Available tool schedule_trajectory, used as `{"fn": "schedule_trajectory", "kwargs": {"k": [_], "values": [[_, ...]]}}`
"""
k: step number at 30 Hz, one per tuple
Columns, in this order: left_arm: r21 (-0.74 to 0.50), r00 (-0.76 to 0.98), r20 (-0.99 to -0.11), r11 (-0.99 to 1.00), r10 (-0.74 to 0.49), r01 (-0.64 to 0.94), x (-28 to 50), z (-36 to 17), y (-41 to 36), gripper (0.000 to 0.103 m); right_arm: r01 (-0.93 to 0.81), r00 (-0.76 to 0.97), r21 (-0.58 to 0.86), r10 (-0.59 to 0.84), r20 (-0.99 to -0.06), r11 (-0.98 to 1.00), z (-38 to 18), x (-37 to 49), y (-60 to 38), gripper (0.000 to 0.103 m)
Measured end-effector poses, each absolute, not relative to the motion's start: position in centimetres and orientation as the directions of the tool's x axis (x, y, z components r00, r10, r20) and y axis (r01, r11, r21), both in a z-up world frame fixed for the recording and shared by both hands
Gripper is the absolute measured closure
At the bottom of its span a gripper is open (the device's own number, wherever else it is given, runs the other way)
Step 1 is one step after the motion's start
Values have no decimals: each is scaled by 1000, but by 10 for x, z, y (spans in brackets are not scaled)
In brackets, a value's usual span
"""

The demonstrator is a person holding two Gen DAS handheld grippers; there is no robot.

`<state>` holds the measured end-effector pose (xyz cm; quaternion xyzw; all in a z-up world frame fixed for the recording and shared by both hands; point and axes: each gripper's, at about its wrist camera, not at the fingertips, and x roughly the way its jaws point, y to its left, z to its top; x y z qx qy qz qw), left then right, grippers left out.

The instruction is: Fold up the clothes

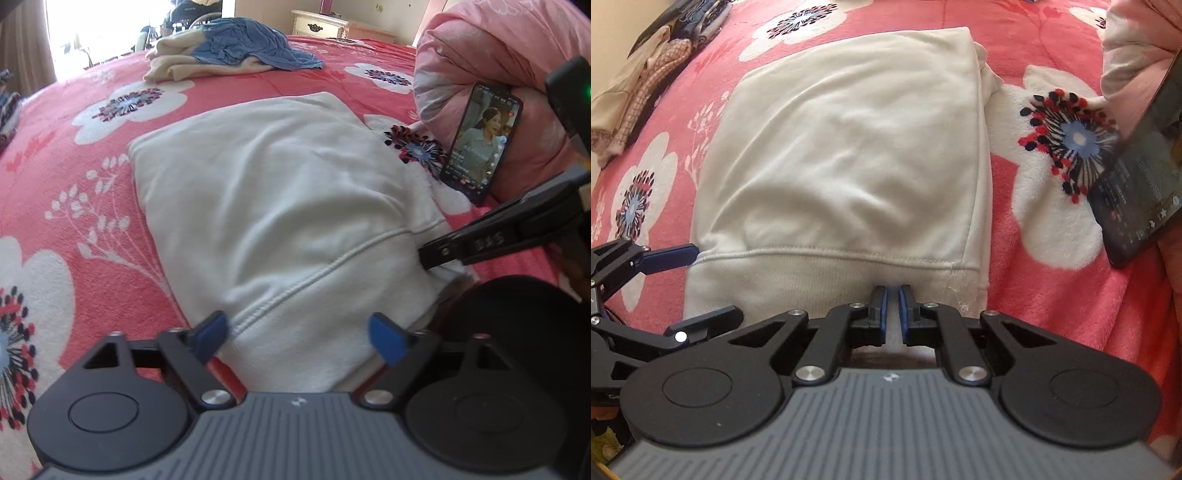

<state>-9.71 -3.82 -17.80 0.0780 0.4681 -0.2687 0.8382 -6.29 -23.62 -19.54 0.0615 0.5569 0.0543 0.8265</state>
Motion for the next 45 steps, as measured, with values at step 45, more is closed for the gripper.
{"fn": "schedule_trajectory", "kwargs": {"k": [45], "values": [[-194, 444, -852, 954, -279, 229, -70, -172, -10, 0, -74, 369, -16, 13, -929, 997, -194, -63, -215, 81]]}}
